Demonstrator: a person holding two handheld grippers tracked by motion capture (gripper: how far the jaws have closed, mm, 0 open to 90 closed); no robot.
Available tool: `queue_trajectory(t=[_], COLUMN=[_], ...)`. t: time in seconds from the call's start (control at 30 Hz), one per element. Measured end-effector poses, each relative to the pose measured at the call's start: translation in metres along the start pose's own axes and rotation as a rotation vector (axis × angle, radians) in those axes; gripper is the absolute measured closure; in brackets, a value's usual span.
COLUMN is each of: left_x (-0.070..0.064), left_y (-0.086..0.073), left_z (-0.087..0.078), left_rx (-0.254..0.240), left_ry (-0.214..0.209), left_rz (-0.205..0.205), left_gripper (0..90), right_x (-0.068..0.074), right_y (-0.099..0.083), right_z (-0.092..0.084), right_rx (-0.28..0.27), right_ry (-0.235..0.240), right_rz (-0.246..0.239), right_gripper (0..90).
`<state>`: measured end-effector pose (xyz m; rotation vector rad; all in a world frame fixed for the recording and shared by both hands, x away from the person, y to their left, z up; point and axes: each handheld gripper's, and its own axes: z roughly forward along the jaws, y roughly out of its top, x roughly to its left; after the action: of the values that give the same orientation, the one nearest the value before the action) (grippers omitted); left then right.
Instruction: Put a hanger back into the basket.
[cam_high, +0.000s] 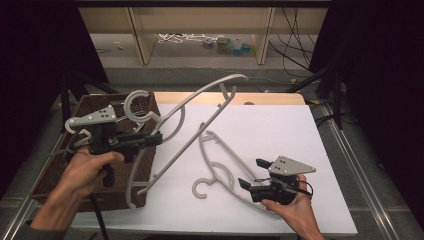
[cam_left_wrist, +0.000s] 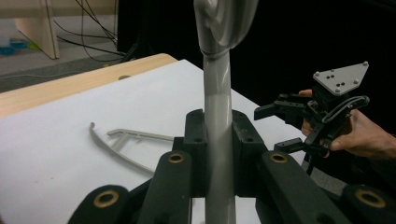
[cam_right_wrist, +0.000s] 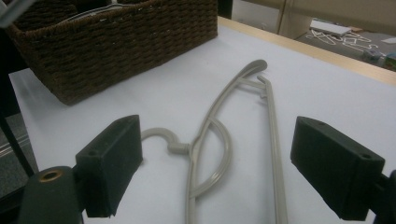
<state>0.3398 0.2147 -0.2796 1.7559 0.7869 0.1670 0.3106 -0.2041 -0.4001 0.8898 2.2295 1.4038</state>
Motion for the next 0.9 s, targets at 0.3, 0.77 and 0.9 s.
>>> queue_trajectory(t=[0.3, 0.77, 0.9], left_x=[0.028, 0.082, 0.092], left_y=[0.013, 0.008, 0.006], left_z=[-0.031, -0.054, -0.058], left_rx=[-0.02, -0.006, 0.002], left_ry=[0.116, 0.281, 0.318], left_rz=[-0.001, -0.015, -0.009], left_gripper=[79.3, 79.3, 79.3], right_x=[-0.001, -0.001, -0.002], right_y=[0.0, -0.001, -0.001], right_z=[0.0, 0.001, 0.001], right_rx=[0.007, -0.003, -0.006], right_ry=[0.006, 0.003, 0.01], right_rz=[-0.002, 0.0, 0.002], right_gripper=[17.7, 17.1, 17.1])
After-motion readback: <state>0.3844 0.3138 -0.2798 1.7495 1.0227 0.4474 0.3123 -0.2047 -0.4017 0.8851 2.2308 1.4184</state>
